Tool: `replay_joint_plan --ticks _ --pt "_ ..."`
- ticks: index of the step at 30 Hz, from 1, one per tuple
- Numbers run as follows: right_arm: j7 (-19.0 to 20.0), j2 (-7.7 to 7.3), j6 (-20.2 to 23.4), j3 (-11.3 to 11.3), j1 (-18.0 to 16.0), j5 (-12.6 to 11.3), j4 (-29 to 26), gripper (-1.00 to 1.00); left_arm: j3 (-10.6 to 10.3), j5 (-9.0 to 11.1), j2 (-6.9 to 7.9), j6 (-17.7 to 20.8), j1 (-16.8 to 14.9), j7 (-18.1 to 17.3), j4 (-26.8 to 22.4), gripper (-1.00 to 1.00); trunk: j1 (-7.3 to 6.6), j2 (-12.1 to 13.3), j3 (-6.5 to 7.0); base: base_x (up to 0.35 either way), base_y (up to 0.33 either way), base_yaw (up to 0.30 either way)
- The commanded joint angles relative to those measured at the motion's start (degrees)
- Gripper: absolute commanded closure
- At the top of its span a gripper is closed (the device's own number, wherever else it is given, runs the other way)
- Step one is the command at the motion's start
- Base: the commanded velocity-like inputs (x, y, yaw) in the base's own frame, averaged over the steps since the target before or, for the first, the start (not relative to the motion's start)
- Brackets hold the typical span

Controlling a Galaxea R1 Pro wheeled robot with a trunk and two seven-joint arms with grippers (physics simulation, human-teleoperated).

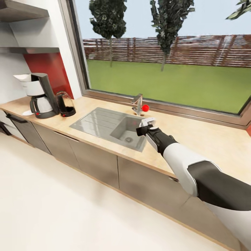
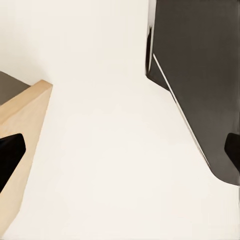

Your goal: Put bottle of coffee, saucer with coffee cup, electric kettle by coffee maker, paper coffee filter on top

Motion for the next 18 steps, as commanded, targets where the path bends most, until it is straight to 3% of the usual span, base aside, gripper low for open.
replay_joint_plan --ticks 1,18 --pt "0.0 0.04 0.3 0.2 0.0 0.1 -0.1 1.0 0.5 -0.6 -0.02 -0.1 0.0 0.2 -0.1 -1.0 0.03 -0.1 -0.02 0.0 0.0 0.186" --pt "0.1 0.38 0.2 0.2 1.3 0.1 0.0 1.0 0.5 -0.6 -0.13 -0.2 0.0 0.2 -0.1 -1.0 0.03 -0.1 1.16 0.0 0.0 0.188"
